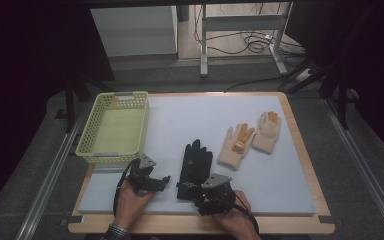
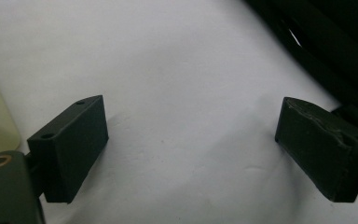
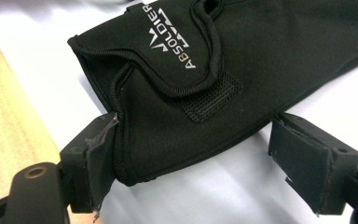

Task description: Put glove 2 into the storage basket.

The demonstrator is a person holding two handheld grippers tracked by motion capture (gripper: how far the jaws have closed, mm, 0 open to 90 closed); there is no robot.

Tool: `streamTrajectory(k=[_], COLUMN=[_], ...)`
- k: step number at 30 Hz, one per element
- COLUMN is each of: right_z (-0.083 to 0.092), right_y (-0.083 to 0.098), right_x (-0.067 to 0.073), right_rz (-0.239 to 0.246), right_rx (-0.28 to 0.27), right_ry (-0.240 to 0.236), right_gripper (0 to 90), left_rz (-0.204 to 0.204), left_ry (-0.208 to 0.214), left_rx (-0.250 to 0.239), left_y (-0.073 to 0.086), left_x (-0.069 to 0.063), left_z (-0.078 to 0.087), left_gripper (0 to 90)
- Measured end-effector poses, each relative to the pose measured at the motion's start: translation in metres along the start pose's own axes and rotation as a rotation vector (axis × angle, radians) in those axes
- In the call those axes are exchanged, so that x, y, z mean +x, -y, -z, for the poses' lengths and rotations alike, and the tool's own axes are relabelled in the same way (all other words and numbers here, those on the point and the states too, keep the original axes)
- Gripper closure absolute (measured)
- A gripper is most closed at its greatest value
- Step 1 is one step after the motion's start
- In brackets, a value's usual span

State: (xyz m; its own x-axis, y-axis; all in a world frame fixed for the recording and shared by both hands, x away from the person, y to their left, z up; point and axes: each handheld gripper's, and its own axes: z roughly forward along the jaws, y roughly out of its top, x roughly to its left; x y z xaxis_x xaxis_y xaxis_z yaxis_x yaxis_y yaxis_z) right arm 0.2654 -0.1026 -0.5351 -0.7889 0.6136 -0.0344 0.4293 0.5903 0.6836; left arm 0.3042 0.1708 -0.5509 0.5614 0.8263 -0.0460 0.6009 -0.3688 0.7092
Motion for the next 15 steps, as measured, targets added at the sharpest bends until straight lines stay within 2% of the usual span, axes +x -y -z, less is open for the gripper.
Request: streamTrajectory(k=[8, 11, 13, 15], right_z=[0.002, 0.007, 0.014, 0.019], right_y=[0.000, 0.000, 0.000, 0.001], right_x=[-0.016, -0.017, -0.019, -0.023], right_rz=[-0.014, -0.008, -0.022, -0.030], right_rx=[0.007, 0.004, -0.004, -0.019], right_ry=[0.030, 0.000, -0.041, -0.054], right_gripper=[18.4, 18.4, 18.3, 18.4], left_rz=[0.000, 0.000, -0.001, 0.000], left_ry=[0.000, 0.000, 0.000, 0.000], left_rx=[-0.001, 0.000, 0.000, 0.000], left_y=[0.000, 0.000, 0.000, 0.000], left_x=[0.000, 0.000, 0.000, 0.000], left_z=[0.000, 0.000, 0.000, 0.000], left_gripper=[9.4, 9.4, 9.4, 9.4])
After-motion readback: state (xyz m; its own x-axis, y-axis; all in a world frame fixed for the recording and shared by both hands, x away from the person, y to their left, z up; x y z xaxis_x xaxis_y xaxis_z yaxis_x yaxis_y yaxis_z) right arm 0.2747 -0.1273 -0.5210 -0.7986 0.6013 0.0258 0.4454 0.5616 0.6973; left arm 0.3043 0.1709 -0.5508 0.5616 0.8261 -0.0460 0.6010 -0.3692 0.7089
